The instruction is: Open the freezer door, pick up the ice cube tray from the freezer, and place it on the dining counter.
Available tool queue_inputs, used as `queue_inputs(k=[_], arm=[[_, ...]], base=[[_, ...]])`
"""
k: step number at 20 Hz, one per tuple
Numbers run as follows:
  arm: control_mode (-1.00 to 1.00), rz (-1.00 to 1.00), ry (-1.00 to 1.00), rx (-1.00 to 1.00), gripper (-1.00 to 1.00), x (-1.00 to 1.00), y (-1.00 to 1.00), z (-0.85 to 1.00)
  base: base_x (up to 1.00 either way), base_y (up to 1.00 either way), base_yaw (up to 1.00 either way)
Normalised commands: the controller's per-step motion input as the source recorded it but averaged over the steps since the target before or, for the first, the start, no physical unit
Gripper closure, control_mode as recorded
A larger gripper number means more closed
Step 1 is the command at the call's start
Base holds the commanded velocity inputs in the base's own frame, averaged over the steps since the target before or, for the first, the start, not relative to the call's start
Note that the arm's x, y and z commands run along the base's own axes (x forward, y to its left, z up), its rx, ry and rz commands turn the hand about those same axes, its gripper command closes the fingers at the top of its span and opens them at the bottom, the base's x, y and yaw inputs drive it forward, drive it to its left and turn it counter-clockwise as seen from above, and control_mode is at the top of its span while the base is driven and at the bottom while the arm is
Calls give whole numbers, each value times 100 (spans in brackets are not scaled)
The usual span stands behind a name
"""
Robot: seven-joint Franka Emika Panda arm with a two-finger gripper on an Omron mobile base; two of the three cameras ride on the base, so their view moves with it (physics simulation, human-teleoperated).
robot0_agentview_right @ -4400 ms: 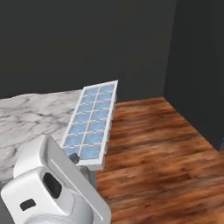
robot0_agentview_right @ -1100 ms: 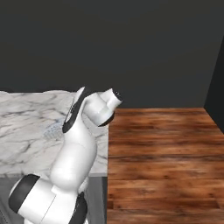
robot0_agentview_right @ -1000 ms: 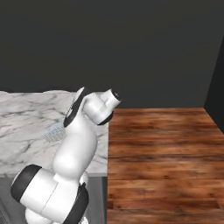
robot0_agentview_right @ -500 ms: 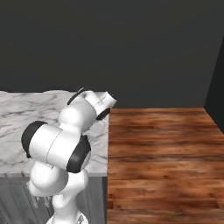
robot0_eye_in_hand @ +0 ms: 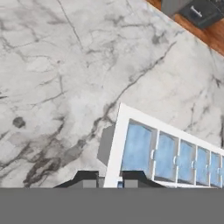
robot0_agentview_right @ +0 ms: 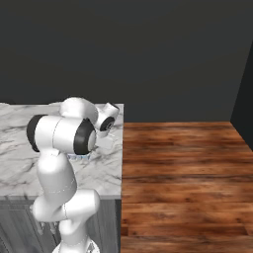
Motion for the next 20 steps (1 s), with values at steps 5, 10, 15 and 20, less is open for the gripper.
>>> queue_inputs(k=[5, 10, 15, 20], arm=[[-100, 19, -7, -8, -100, 3, 2, -12], [-100, 12, 0, 0, -100, -18, -1, 89], [-100, 9, -6, -8, -100, -70, 0, 91], [-100, 10, -26, -19, -100, -100, 16, 71]], base=[[0, 0, 0], [0, 0, 0], [0, 0, 0], [0, 0, 0]])
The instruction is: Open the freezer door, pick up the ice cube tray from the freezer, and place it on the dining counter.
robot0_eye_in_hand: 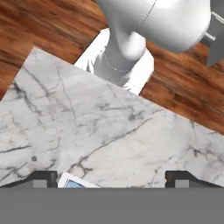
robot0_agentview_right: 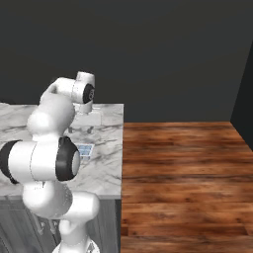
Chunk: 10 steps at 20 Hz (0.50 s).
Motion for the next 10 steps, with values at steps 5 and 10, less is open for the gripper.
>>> queue_inputs(k=[5, 10], arm=[[-100, 9, -26, -18, -100, -100, 13, 61], [-100, 1, -16, -17, -100, -89, 4, 39]], base=[[0, 0, 0], [0, 0, 0]])
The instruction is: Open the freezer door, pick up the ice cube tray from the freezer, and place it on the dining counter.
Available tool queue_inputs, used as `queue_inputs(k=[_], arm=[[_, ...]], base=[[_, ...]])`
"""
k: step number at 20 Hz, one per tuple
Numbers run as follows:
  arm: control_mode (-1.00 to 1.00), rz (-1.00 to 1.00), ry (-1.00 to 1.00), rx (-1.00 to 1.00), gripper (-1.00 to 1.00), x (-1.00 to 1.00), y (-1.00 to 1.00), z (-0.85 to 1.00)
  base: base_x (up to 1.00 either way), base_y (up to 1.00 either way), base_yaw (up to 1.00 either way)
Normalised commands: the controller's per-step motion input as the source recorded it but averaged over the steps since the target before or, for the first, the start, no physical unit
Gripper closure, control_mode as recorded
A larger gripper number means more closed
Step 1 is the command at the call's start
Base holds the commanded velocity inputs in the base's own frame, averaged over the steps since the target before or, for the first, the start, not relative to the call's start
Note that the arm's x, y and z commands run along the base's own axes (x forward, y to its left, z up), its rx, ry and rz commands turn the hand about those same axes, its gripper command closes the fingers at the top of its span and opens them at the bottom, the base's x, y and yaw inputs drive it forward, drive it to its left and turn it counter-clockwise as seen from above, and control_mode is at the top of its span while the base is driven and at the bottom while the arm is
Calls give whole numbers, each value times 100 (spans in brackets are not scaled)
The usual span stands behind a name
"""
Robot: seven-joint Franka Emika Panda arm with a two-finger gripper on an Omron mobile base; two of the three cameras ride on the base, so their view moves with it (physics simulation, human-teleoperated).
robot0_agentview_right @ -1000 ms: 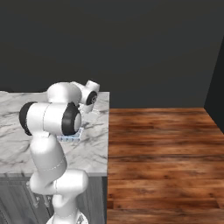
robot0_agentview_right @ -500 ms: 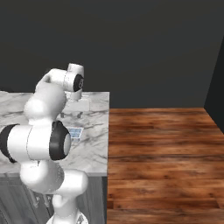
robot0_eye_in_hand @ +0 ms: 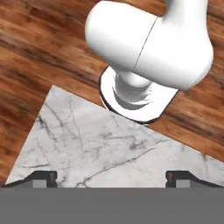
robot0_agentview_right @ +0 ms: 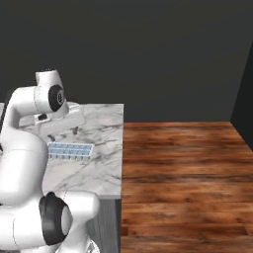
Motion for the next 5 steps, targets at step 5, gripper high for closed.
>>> queue_inputs(k=[5], arm=[[-100, 0, -10, -6, -100, -46, 0, 18]], base=[[0, 0, 0]])
